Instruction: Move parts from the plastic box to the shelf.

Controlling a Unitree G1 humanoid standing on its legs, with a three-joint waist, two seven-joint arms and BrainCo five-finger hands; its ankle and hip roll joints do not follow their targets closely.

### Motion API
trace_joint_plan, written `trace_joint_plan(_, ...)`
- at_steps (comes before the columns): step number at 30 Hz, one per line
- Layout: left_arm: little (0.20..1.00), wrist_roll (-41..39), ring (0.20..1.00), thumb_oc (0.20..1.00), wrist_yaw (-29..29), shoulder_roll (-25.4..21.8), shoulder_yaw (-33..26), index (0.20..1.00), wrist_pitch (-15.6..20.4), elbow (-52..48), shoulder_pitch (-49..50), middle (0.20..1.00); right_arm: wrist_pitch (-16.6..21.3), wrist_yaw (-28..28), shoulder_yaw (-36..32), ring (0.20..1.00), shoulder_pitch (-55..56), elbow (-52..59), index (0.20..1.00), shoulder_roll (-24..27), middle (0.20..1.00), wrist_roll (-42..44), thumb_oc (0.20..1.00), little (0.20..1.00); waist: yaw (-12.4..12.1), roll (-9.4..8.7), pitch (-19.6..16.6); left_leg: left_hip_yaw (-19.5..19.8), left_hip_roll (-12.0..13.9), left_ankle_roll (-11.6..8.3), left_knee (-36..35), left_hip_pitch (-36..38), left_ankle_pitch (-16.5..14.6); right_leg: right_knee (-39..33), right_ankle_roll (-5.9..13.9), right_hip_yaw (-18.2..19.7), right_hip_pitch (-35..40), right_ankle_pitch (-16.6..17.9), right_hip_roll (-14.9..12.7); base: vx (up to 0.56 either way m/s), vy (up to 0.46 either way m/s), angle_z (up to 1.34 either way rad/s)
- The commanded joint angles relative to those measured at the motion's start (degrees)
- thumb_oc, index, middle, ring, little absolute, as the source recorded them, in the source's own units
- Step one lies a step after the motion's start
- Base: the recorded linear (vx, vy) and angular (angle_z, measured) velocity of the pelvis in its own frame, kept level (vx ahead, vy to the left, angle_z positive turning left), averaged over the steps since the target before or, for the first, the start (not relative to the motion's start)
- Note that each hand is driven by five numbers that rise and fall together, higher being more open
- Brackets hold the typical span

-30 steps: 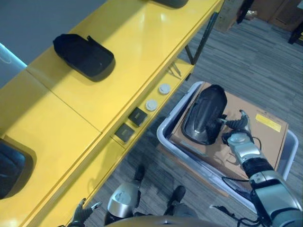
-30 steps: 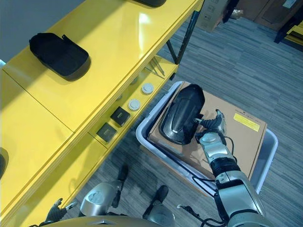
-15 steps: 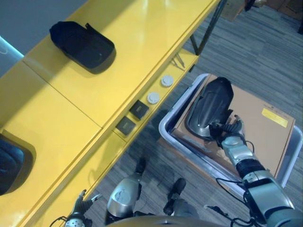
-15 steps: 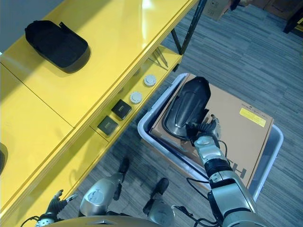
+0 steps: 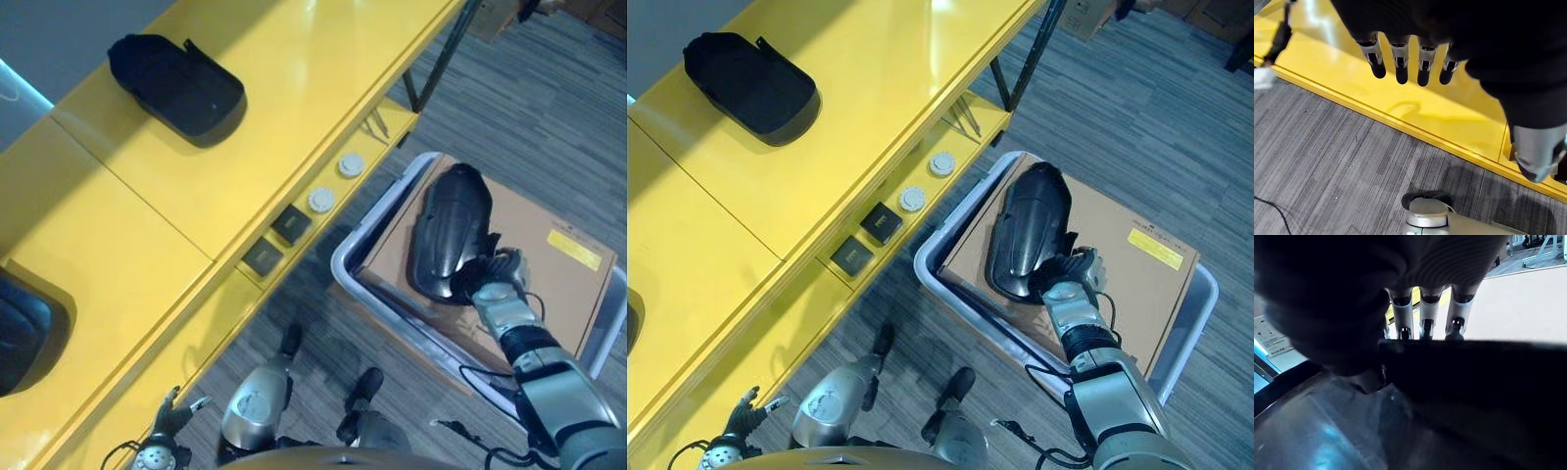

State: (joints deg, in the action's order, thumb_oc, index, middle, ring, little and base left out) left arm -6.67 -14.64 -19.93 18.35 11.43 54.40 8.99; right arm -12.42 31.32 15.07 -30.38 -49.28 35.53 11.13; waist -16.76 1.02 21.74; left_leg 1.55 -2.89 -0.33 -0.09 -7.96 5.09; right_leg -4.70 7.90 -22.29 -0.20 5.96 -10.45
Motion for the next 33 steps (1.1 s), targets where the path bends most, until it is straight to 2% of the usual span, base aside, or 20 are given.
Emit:
trace_joint_plan(1,1.000,-1.85,1.000,1.000,-0.62,-2.65,2.58,1.000,1.25,-1.47,-0.09,1.000,0.51,-1.49,3.79,0.200,-0.13,1.08,0.200,2.12,0.200,2.88,0.200,0.200,-1.46,0.91,-1.22,1.81,0.60,-0.60,4.89,-3.12,-5.29,4.63,3.51,2.08,-3.01,-1.44,-2.27,0.00,0.000,0.00)
trace_joint_plan(8,1.000,-1.66,1.000,1.000,-0.61,-2.80,1.72,1.000,3.40,-3.41,0.84,1.000,0.91,-2.27,2.37,0.200,1.43,2.29,0.200,2.70,0.200,3.05,0.200,0.200,-1.54,0.25,-2.79,1.52,0.96,-0.80,4.77,-1.80,-5.70,4.33,3.55,1.73,-1.76,-1.59,-2.26,0.00,-0.027,0.00)
trace_joint_plan(10,1.000,-2.51,1.000,1.000,-0.04,-2.95,1.13,1.000,5.81,-4.76,0.83,1.000,2.05,-1.55,2.11,0.200,2.52,2.89,0.200,2.12,0.200,3.91,0.200,0.200,-1.57,0.04,-4.16,1.20,1.25,-0.88,4.18,-0.53,-5.79,4.06,3.61,1.47,-0.67,-1.71,-2.34,0.03,-0.060,0.01)
trace_joint_plan(11,1.000,-3.12,1.000,1.000,1.09,-3.43,0.29,1.000,6.09,-8.47,0.84,1.000,2.21,-1.20,1.22,0.200,4.05,4.75,0.200,1.55,0.200,4.39,0.200,0.200,-1.48,-0.22,-5.76,0.79,1.60,-0.99,3.41,0.90,-5.85,3.79,3.69,1.23,0.39,-1.80,-2.37,0.04,-0.067,0.01)
trace_joint_plan(13,1.000,-3.94,1.000,1.000,2.42,-3.87,-0.19,1.000,6.78,-11.53,0.87,1.000,2.28,-0.40,0.58,0.200,5.12,6.37,0.200,1.14,0.200,4.76,0.200,0.200,-1.42,-0.32,-6.74,0.57,1.78,-1.03,2.92,1.78,-5.89,3.56,3.74,1.15,1.04,-1.80,-2.40,0.04,-0.048,0.03)
trace_joint_plan(16,1.000,-6.89,1.000,1.000,5.60,-4.84,-0.90,1.000,5.55,-19.16,1.00,1.000,2.46,0.55,-1.01,0.200,7.98,9.68,0.200,0.51,0.200,4.33,0.200,0.200,-1.25,-0.58,-8.59,0.13,2.21,-1.07,2.16,3.52,-6.06,3.30,3.84,1.06,2.16,-1.78,-2.41,0.06,-0.051,-0.01)
trace_joint_plan(20,1.000,-11.97,1.000,1.000,13.67,-6.63,-2.06,1.000,2.15,-32.57,0.48,1.000,1.98,1.43,-3.02,0.200,12.88,15.22,0.200,-1.09,0.200,3.38,0.200,0.200,-0.80,-1.11,-11.27,-0.76,2.98,-1.03,1.79,6.10,-6.68,2.83,3.68,1.25,4.15,-1.88,-2.26,0.08,-0.062,-0.02)
trace_joint_plan(24,1.000,-14.43,1.000,1.000,18.31,-8.01,-2.24,1.000,-1.51,-41.10,-1.67,1.000,2.94,1.56,-3.46,0.200,14.96,16.52,0.200,-2.39,0.200,2.53,0.200,0.200,-0.06,-1.46,-12.74,-1.74,3.45,-0.92,1.49,7.49,-6.73,2.50,3.43,1.60,5.18,-1.87,-2.06,0.05,-0.060,-0.02)
trace_joint_plan(25,1.000,-16.84,1.000,1.000,21.04,-8.24,-1.38,1.000,-4.36,-44.38,-4.30,1.000,3.52,2.20,-2.82,0.200,15.43,16.66,0.200,-2.99,0.200,3.17,0.200,0.200,0.66,-1.65,-13.59,-2.56,3.74,-0.92,1.36,8.51,-6.84,2.24,3.29,1.99,5.89,-1.88,-1.83,0.06,-0.071,-0.07)
trace_joint_plan(30,1.000,-22.50,1.000,1.000,24.36,-6.38,2.45,1.000,-11.33,-46.96,-10.26,1.000,4.03,2.56,-1.81,0.200,15.21,16.28,0.200,-4.40,0.200,3.57,0.200,0.200,2.44,-1.98,-14.82,-4.15,4.29,-0.85,1.37,10.25,-7.37,1.91,3.17,3.26,6.78,-1.96,-1.45,0.04,-0.043,-0.16)
trace_joint_plan(32,1.000,-25.56,1.000,1.000,24.00,-5.01,4.74,1.000,-15.07,-47.21,-13.10,1.000,4.36,2.52,-1.25,0.200,15.16,16.22,0.200,-4.94,0.200,3.66,0.200,0.200,3.68,-2.05,-15.37,-5.23,4.59,-0.85,1.30,10.86,-7.55,1.75,3.15,4.08,6.86,-2.00,-1.23,0.03,-0.021,-0.27)
trace_joint_plan(33,1.000,-25.74,1.000,1.000,23.80,-4.44,5.95,1.000,-15.68,-46.65,-14.40,1.000,4.23,2.49,-0.89,0.200,14.99,16.33,0.200,-5.09,0.200,3.72,0.200,0.200,4.36,-2.07,-15.62,-5.83,4.72,-0.89,1.27,11.15,-7.63,1.72,3.11,4.53,6.84,-2.04,-1.09,0.03,-0.009,-0.25)
